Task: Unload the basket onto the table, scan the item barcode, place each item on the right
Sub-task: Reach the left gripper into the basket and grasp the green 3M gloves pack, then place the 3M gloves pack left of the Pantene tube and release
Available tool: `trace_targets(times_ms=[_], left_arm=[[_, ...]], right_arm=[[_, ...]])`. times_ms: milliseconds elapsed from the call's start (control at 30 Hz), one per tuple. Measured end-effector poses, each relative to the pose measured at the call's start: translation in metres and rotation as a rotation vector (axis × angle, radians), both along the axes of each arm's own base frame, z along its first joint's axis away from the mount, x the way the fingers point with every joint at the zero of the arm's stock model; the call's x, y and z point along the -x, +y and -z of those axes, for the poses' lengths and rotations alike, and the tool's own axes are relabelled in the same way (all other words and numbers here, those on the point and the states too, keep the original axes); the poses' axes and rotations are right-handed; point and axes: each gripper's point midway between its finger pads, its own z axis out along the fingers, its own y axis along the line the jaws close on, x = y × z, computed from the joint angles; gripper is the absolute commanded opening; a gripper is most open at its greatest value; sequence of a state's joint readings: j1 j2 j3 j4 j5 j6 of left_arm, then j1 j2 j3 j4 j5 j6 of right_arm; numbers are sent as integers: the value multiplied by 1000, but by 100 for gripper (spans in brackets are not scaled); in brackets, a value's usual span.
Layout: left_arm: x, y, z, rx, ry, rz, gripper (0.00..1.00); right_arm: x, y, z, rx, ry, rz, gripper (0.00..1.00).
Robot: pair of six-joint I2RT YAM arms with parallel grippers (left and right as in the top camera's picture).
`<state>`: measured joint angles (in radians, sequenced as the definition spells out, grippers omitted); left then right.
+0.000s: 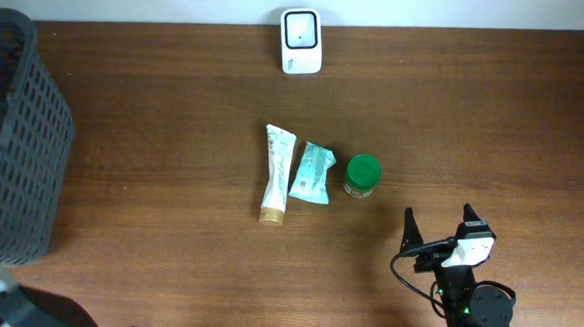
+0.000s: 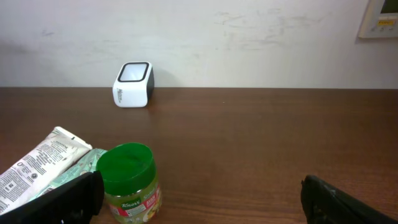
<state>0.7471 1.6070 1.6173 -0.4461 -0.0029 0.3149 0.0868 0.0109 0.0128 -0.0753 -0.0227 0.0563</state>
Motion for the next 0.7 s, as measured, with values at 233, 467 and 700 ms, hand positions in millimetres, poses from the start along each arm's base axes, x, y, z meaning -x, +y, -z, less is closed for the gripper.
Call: trace_targets(times_ms=[233,467,700], left_arm=[[1,-138,-132,-160,-270,243,0],[-4,-308,-81,141,-116,603,0],[-35,-379,76,516,335,539,0]], right_arm=[[0,0,0,1,0,0,98],[0,0,0,0,0,0,98],[0,0,0,0,0,0,98]])
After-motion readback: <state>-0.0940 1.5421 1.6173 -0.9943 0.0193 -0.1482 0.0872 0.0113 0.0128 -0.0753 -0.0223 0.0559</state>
